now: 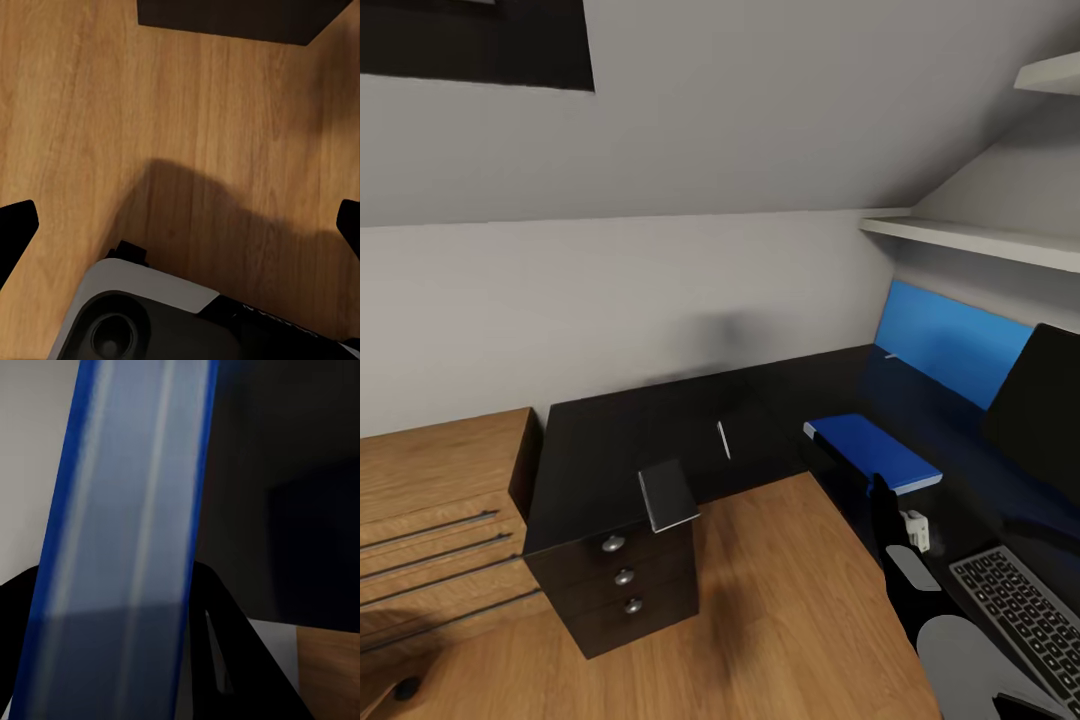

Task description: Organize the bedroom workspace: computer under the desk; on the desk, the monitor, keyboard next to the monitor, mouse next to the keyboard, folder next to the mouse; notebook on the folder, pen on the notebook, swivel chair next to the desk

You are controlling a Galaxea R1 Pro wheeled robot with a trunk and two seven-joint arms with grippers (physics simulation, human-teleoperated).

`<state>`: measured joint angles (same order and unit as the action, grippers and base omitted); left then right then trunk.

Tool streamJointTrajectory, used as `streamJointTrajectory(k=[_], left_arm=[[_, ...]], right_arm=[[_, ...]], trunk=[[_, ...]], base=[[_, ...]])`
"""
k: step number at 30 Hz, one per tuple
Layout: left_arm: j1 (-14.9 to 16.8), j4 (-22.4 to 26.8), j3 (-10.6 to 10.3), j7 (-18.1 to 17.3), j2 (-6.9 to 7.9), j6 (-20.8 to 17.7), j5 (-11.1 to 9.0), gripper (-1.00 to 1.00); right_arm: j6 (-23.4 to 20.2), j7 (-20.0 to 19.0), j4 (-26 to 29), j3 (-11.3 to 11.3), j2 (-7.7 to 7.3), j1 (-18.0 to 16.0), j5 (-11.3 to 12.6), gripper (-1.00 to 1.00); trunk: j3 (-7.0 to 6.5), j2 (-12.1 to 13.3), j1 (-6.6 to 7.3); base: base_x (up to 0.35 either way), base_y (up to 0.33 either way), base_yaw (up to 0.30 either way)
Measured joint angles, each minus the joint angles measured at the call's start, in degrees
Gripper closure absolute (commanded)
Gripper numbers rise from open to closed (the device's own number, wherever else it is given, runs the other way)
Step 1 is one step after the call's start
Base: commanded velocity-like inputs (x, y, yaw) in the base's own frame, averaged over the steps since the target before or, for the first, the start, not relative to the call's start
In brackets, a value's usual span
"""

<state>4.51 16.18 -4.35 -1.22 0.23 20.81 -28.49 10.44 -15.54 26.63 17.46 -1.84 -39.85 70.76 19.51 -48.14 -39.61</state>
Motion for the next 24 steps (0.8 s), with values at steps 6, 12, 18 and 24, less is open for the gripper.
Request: streamJointTrajectory(k=[6, 12, 18, 24], left_arm=[[0.00, 0.04, 0.08, 0.06, -0.02, 0.00, -0.13, -1.00], [0.00, 0.07, 0.12, 0.09, -0.08, 0.00, -0.17, -1.00], [0.00, 0.07, 0.12, 0.10, -0.09, 0.00, -0.17, -1.00], [0.01, 0.07, 0.12, 0.10, -0.09, 0.00, -0.17, -1.00]], right_arm=[[0.06, 0.09, 0.00, 0.07, -0.01, 0.00, -0.02, 1.00], [0.13, 0.29, -0.08, 0.09, -0.01, 0.00, -0.07, 1.00], [0.17, 0.39, -0.09, 0.09, -0.01, 0.00, -0.08, 1.00], [0.25, 0.49, -0.11, 0.08, -0.01, 0.00, -0.08, 1.00]], trunk=[[0.00, 0.00, -0.01], [0.71, -1.59, -0.88], [1.79, -4.00, -2.20], [2.87, -6.41, -3.52]], base=[[0.017, 0.000, 0.000], [0.002, 0.000, 0.000], [0.000, 0.000, 0.000], [0.000, 0.000, 0.000]])
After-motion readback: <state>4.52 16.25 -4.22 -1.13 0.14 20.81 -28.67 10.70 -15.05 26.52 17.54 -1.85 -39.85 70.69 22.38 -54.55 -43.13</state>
